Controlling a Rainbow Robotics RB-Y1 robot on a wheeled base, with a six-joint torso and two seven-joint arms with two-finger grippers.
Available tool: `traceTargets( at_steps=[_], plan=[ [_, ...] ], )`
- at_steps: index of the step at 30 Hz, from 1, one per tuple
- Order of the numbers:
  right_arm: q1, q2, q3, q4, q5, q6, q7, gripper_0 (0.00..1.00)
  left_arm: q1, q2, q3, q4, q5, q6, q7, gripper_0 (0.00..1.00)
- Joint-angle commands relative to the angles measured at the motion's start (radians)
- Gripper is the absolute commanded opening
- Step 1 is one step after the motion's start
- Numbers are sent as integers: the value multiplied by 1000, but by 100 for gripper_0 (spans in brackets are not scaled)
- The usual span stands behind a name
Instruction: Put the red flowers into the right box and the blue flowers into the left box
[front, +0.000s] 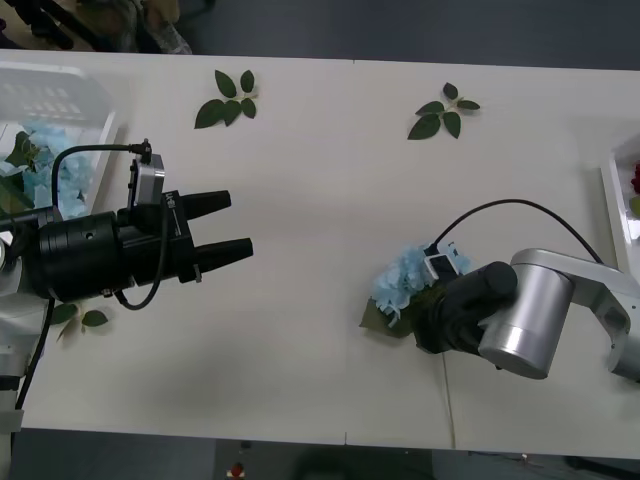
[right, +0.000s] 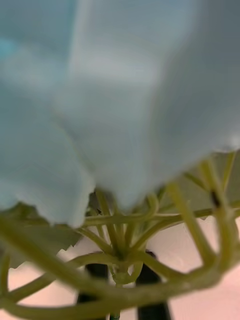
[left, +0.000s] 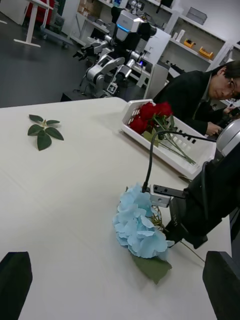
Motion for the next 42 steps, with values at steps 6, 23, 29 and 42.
traceTargets(
  at_steps=[6,23,29,42],
  plan=[
    [-37,11,-3,-2,-6,-9,38,0,-17,19,18,-13,11,5,-37,100],
    [3,-164,-228,-161,-284,-158,288,0,-17,19,18,-13,11,5,-37,100],
    [84,-175,-389,-195,-406,-184,455,0,-17,19,18,-13,11,5,-37,100],
    [172,-157,-648,-183,-854,-187,940,0,-17,19,18,-13,11,5,-37,100]
  ],
)
